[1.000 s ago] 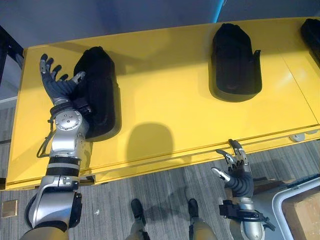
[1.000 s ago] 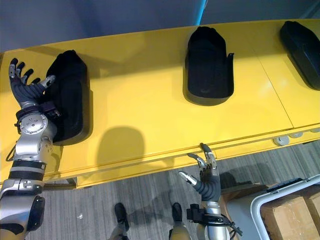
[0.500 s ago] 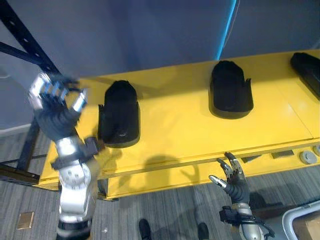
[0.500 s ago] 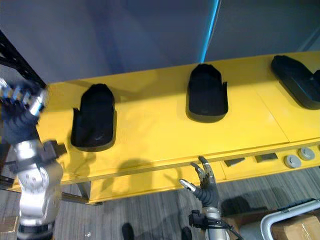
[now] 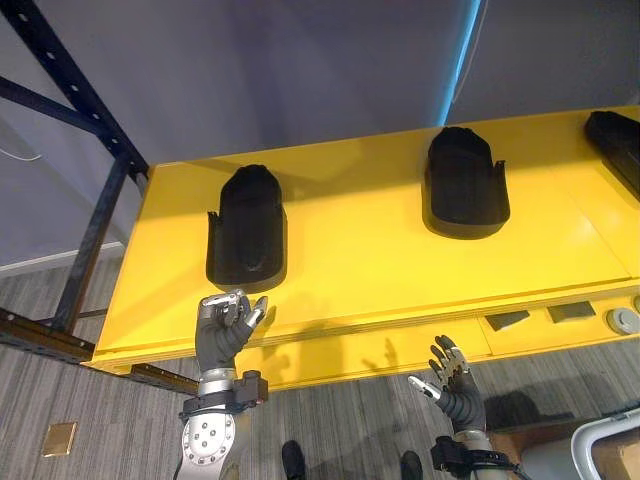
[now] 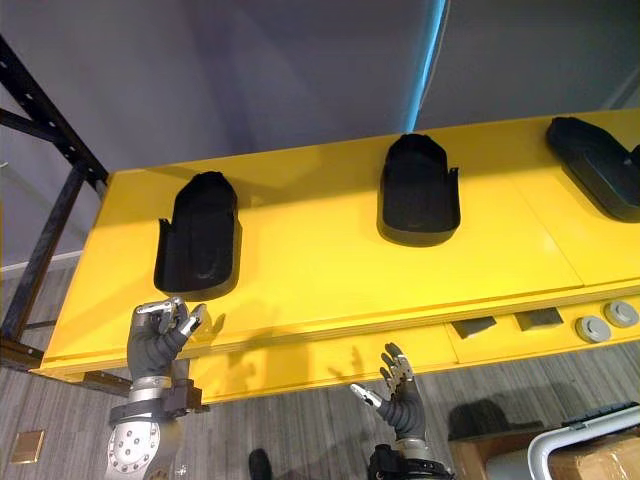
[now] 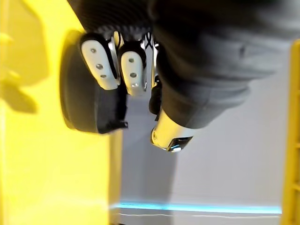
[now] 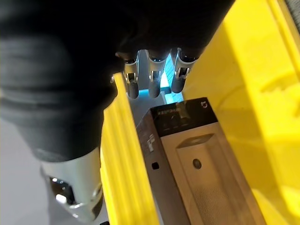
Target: Walk over and take plastic housings, then place them on the shelf
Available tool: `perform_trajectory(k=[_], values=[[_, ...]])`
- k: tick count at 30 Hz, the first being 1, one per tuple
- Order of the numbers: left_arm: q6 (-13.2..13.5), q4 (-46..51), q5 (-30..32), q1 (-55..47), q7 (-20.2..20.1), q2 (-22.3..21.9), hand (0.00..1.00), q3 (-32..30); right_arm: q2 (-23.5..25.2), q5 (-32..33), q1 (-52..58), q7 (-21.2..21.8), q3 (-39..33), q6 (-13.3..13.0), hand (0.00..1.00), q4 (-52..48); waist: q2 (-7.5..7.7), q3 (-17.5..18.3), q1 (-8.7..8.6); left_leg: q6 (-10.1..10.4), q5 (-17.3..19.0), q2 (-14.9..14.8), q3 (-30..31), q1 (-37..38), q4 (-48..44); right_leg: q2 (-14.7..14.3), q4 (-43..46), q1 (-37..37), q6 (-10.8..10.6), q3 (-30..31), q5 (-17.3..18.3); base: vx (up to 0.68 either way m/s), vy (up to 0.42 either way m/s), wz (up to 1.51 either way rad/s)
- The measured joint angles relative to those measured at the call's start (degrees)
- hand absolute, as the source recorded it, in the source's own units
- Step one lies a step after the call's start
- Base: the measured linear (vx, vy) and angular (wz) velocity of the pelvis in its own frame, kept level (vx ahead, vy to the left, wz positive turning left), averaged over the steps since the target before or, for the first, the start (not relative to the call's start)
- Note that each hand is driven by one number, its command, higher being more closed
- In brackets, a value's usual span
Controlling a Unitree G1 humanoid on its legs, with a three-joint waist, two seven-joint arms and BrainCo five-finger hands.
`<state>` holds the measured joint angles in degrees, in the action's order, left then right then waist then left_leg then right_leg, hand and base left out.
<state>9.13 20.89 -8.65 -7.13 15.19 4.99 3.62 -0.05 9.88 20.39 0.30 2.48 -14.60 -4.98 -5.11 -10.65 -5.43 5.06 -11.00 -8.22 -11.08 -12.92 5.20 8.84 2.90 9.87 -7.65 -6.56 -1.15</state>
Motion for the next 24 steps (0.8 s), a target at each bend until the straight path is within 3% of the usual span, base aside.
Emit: perform_trajectory(k=[7,13,22,23,24], values=[[-0.94,-8.61,0.99,10.11,3.07,0.56,1.00,-5.64,0.00,0.06,-0.63,-0.13,0.79,0.01,0.00,0.00,0.81,-0.52,-0.24,0.32,0.26,-0.18,-1.26,-0.02,0.02,-0.16,-0.31,0.72,-0.06,1.33,-0.10,0.02,0.004,-0.09],[-1.54,-11.41,1.04,14.08,4.45,2.15,1.00,-6.73,0.36,0.32,-0.79,-0.14,1.09,0.01,0.00,0.00,1.70,-1.08,-0.71,0.40,0.33,-0.72,-2.43,-0.86,0.01,-0.70,-0.36,2.24,0.17,2.47,-0.34,-0.01,-0.001,-0.09],[-1.34,-15.41,0.81,17.29,4.70,2.85,1.00,-6.81,0.36,1.57,-0.58,0.04,1.02,0.01,0.00,0.00,1.77,-1.12,-1.80,0.42,0.34,-0.90,-3.01,-0.27,0.04,-0.81,-0.36,2.14,0.23,2.94,-0.57,-0.01,0.003,-0.03],[-1.35,-15.73,0.80,17.63,4.72,2.96,0.00,-6.81,0.36,1.57,-0.59,0.04,1.04,0.00,0.00,0.00,1.78,-1.13,-1.80,0.42,0.34,-0.90,-3.02,-0.26,0.04,-0.81,-0.36,2.14,0.23,2.97,-0.58,-0.03,0.015,-0.02],[-1.39,-15.95,0.76,17.99,4.77,3.11,0.00,-6.81,0.36,1.57,-0.58,0.04,1.04,0.00,0.00,0.00,1.79,-1.14,-1.80,0.42,0.34,-0.90,-3.02,-0.26,0.04,-0.81,-0.36,2.14,0.22,2.97,-0.61,0.00,0.000,0.00]])
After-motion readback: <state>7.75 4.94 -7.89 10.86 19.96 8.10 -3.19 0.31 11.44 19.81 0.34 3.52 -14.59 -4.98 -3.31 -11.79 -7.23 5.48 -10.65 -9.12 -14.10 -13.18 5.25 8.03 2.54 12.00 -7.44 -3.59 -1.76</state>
